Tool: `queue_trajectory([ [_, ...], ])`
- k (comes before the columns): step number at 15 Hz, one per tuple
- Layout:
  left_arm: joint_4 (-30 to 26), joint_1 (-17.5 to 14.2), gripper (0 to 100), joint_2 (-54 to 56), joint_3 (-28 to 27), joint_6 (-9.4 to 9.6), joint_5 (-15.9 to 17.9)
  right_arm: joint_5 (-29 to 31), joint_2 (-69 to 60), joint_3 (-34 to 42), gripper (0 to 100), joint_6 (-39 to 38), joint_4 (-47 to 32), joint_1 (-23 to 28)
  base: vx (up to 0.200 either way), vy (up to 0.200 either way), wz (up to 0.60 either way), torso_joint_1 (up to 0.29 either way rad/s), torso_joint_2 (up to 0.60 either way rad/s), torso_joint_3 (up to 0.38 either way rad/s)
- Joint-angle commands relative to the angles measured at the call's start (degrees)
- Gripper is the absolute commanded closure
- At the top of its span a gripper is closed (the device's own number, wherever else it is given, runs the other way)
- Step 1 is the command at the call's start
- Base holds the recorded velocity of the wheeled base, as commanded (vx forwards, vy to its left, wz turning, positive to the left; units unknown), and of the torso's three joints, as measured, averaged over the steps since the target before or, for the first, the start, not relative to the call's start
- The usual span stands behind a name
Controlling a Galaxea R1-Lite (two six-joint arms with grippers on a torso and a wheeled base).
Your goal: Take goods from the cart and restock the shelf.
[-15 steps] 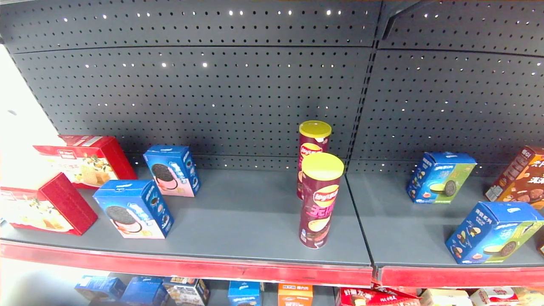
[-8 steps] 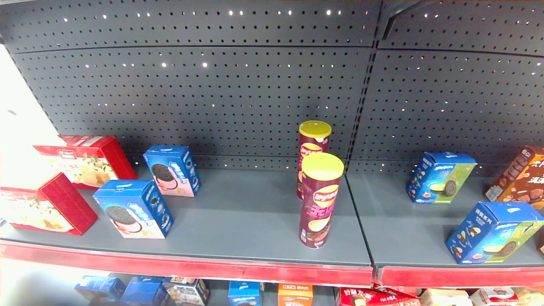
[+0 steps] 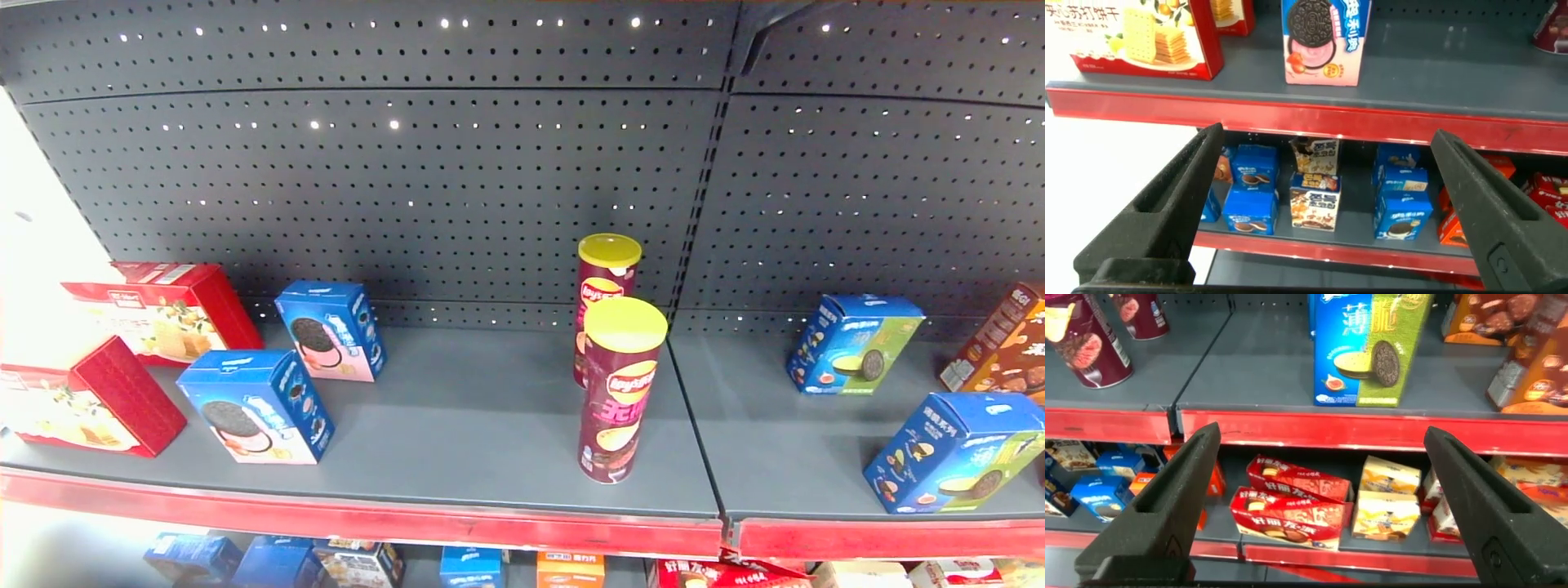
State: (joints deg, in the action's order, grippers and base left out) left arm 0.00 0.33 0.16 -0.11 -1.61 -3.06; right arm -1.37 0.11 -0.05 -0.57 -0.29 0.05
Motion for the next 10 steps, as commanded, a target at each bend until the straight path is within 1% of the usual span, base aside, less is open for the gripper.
queue_trajectory([
  [1,0.0,0.0,0,-0.2,0.0,-0.06,-0.1,0.0,0.1,0.0,0,0.0,0.0,0.0,0.000,0.000,0.00,0.000,0.00,0.000],
  [2,0.0,0.0,0,-0.2,0.0,-0.06,-0.1,0.0,0.1,0.0,0,0.0,-0.1,0.0,0.000,0.000,0.00,0.000,0.00,0.000],
  [5,0.0,0.0,0,-0.2,0.0,-0.15,-0.1,0.0,0.1,0.0,0,0.0,-0.1,0.0,0.000,0.000,-0.60,0.002,0.00,0.004],
  [10,0.0,0.0,0,-0.2,0.0,-0.32,-0.3,0.0,0.1,0.0,0,0.0,0.0,0.0,0.000,0.000,0.00,0.000,0.00,0.000],
])
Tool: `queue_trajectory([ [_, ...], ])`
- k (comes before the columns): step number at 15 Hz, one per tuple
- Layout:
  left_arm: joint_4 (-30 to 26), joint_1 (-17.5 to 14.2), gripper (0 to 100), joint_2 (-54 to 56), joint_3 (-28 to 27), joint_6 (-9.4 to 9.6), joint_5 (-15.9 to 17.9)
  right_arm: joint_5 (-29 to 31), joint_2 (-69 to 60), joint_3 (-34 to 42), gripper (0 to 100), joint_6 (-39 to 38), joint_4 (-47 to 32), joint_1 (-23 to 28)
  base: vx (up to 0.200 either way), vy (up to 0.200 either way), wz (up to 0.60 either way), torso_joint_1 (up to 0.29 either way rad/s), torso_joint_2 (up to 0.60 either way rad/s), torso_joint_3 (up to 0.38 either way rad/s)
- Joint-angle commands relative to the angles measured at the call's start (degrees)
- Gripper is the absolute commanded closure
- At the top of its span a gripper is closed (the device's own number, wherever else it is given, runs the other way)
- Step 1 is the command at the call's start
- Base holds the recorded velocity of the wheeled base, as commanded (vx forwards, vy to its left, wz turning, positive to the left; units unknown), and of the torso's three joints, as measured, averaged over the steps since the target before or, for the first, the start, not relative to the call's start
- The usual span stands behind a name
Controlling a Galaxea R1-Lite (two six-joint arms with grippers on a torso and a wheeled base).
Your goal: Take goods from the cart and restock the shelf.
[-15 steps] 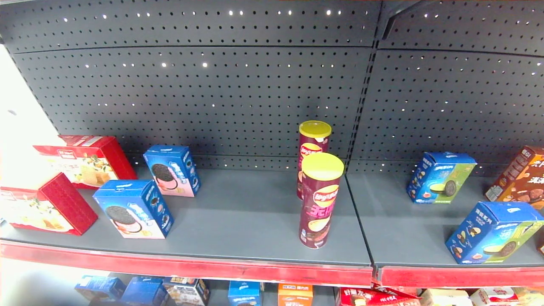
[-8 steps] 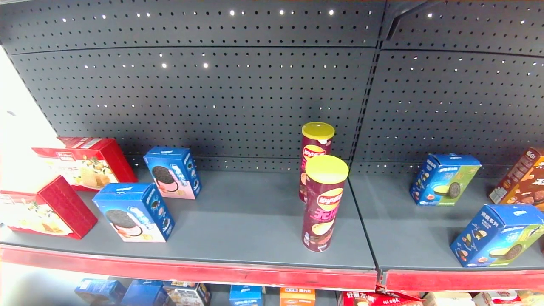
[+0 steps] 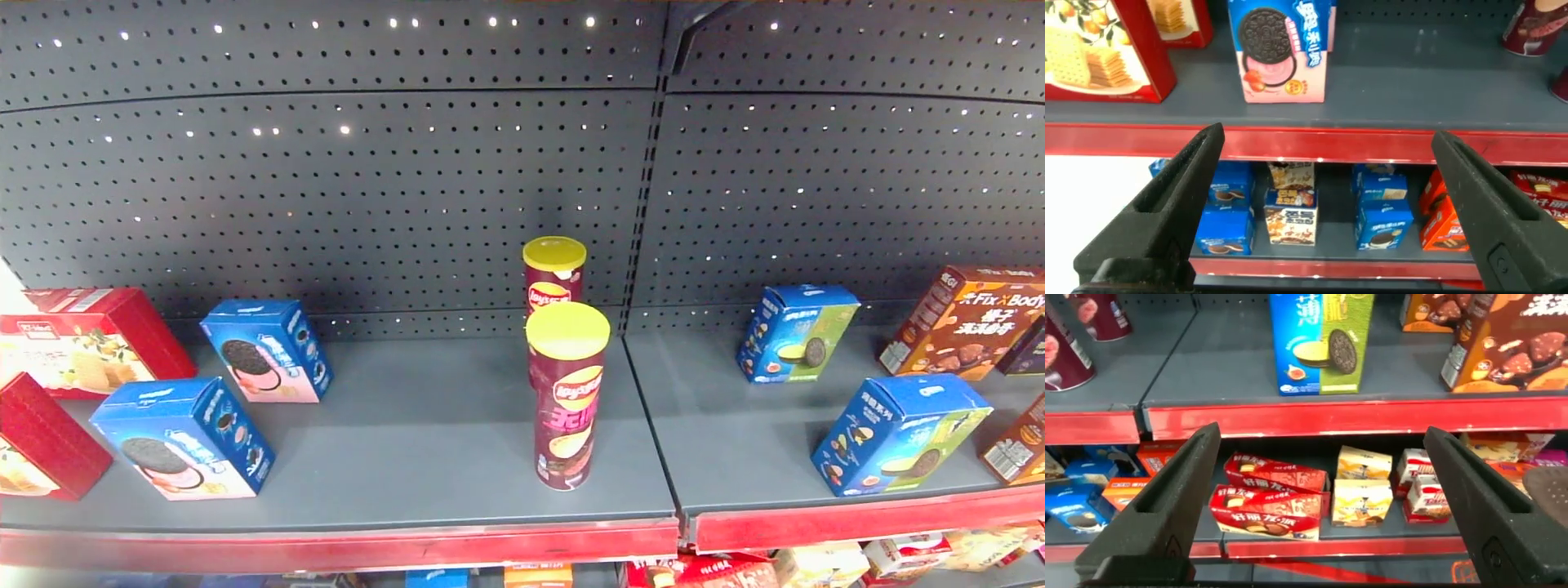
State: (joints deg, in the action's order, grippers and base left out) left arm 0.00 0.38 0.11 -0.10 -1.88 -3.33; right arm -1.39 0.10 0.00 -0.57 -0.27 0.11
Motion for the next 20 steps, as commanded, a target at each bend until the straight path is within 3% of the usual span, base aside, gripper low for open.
queue_trajectory([
  [1,0.0,0.0,0,-0.1,0.0,-0.06,-0.1,0.0,0.1,0.0,0,0.0,0.0,0.0,0.000,0.000,0.00,0.000,0.00,0.000],
  [5,0.0,0.0,0,-0.1,0.0,-0.06,-0.2,0.0,0.1,0.0,0,0.0,0.0,0.0,0.000,0.000,0.00,0.000,0.00,0.000],
  [7,0.0,0.0,0,-0.1,0.0,-0.06,-0.2,-0.1,0.1,-0.1,0,0.0,-0.1,0.0,0.000,0.000,0.60,0.000,0.00,0.005],
  [20,0.0,0.0,0,-0.1,0.0,-0.14,-0.2,0.0,0.1,-0.1,0,0.0,-0.1,0.0,0.000,0.000,0.00,0.000,0.00,0.000],
])
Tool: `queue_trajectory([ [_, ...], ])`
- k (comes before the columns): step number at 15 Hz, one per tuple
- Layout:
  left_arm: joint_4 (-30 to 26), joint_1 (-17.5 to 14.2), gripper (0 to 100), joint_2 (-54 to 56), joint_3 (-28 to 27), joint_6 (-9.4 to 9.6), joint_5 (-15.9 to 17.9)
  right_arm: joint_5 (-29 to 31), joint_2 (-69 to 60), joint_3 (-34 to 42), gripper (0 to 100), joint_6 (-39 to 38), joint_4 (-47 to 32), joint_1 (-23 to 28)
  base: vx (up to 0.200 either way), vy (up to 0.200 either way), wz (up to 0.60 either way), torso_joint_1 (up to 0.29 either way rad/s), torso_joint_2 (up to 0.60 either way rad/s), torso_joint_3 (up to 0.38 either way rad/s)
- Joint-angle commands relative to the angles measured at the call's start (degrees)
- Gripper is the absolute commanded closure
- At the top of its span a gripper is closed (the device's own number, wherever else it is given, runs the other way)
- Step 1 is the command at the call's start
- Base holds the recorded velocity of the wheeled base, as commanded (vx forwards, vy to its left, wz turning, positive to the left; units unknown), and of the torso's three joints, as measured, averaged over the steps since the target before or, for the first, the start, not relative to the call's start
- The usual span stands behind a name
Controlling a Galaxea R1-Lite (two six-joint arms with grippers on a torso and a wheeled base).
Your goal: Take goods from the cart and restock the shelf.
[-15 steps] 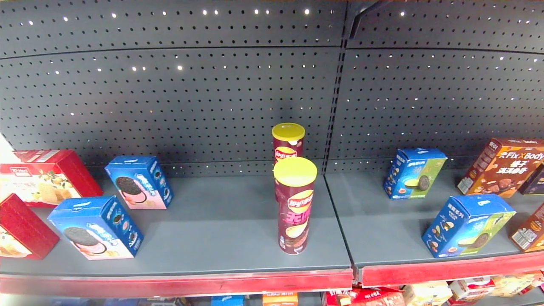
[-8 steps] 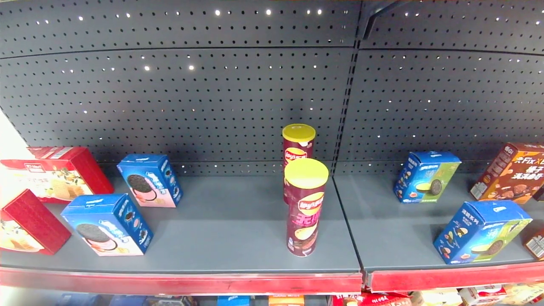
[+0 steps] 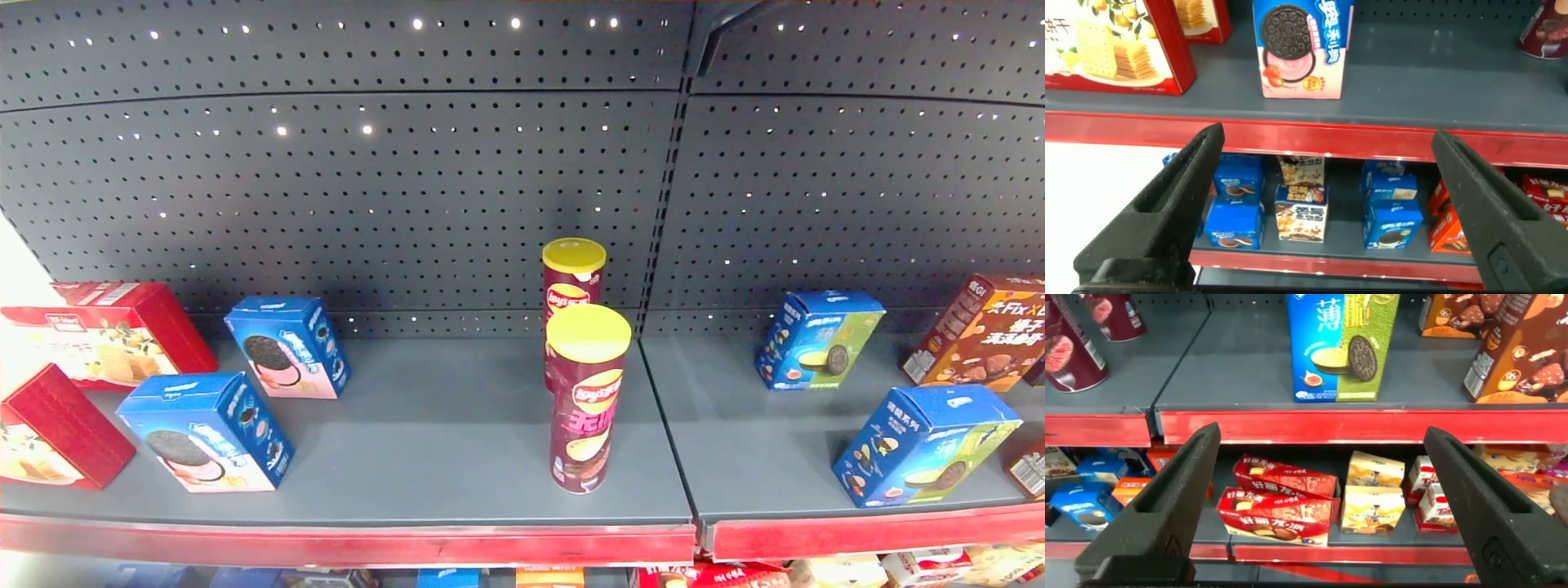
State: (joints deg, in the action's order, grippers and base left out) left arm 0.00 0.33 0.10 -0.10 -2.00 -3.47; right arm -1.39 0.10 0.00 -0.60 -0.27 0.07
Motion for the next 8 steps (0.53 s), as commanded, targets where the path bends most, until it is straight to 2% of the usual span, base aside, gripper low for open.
queue_trajectory([
  [1,0.0,0.0,0,-0.1,0.0,-0.02,0.0,0.0,0.1,0.0,0,0.0,0.0,0.0,0.000,0.000,0.00,0.000,0.00,0.000],
  [8,0.0,0.0,0,-0.1,0.0,-0.02,0.0,0.0,0.1,-0.1,0,0.0,0.0,0.0,0.000,0.000,0.00,0.000,0.00,0.000],
])
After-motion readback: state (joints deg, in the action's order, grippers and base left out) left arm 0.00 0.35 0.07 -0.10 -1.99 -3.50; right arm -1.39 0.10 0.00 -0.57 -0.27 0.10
